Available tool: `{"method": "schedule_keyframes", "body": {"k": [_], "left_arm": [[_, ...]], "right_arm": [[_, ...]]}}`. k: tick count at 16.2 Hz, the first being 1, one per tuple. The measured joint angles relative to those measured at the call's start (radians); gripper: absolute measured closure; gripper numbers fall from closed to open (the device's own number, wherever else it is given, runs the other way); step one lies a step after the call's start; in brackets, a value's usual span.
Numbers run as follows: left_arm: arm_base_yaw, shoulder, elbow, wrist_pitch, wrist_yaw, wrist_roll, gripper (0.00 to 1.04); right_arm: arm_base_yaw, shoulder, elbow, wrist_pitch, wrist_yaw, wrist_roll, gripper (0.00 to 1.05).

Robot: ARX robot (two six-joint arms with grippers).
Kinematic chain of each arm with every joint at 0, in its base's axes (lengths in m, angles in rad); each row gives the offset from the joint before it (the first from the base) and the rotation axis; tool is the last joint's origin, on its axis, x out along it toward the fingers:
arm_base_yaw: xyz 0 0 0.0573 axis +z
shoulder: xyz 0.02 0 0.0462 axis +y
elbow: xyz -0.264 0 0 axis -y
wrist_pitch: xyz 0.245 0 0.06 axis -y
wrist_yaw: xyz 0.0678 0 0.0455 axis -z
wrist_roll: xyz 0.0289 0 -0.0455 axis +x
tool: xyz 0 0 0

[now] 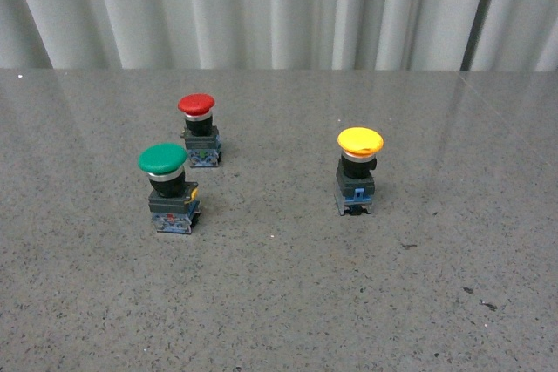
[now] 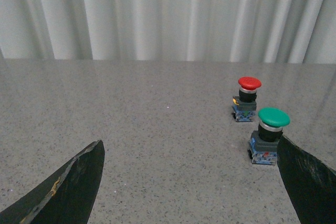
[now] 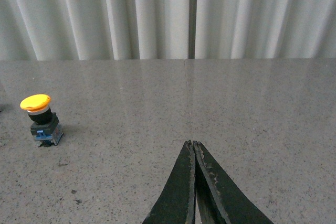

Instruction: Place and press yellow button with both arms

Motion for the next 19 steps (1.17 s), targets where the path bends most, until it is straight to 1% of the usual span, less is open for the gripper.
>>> {"method": "schedule_keyframes", "body": {"k": [10,12,14,16,18,19], "left_arm": [[0.000,0.000,0.000,0.000,0.000,0.000,0.07],[0.000,0.000,0.000,0.000,0.000,0.000,0.07],[0.000,0.000,0.000,0.000,0.000,0.000,0.07],[0.000,0.000,0.000,0.000,0.000,0.000,0.07],[0.000,0.000,0.000,0.000,0.000,0.000,0.07],[0.000,0.000,0.000,0.000,0.000,0.000,0.07]], "right_arm": [[0.000,-0.001,0.001,0.002,0.001,-0.001,1.03],[0.000,-0.001,0.001,0.002,0.001,-0.001,0.97],[0.000,-0.001,0.001,0.002,0.001,-0.001,0.93],[0.000,-0.001,0.001,0.002,0.001,-0.001,0.80],[0.000,-0.001,0.001,0.002,0.001,-0.001,0.60],[0.000,-0.001,0.001,0.002,0.001,-0.001,0.53]]}}
